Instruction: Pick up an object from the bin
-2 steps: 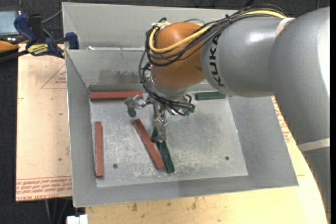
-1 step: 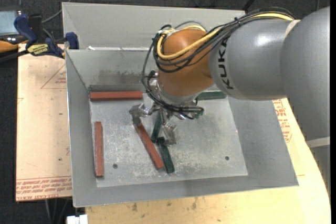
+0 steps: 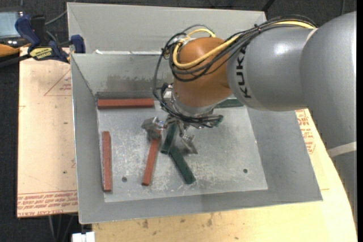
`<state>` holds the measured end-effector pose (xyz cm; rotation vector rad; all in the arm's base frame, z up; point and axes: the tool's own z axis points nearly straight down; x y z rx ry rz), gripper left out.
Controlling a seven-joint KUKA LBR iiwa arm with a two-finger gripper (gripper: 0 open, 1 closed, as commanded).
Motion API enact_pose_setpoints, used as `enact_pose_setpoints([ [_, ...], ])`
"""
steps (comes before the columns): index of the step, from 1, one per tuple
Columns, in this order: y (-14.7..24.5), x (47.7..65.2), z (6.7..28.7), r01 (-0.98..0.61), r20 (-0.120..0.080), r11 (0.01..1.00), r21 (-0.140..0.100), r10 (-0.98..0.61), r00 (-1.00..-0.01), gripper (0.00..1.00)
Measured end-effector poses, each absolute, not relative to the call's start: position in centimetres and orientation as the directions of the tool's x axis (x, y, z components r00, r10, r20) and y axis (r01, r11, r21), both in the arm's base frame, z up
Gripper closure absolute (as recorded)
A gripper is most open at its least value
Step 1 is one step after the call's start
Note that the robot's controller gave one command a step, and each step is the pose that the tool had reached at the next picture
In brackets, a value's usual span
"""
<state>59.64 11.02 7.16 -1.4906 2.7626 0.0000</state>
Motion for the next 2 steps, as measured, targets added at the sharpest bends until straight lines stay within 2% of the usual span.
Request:
enact_pose_setpoints([
  [1,11.12,59.7,7.2,-0.834,-0.004,0.552,0.0,-0.834,-0.552,0.0],
  [2,11.26,59.91,7.61,-0.834,-0.009,0.552,-0.002,-0.834,-0.552,1.0],
])
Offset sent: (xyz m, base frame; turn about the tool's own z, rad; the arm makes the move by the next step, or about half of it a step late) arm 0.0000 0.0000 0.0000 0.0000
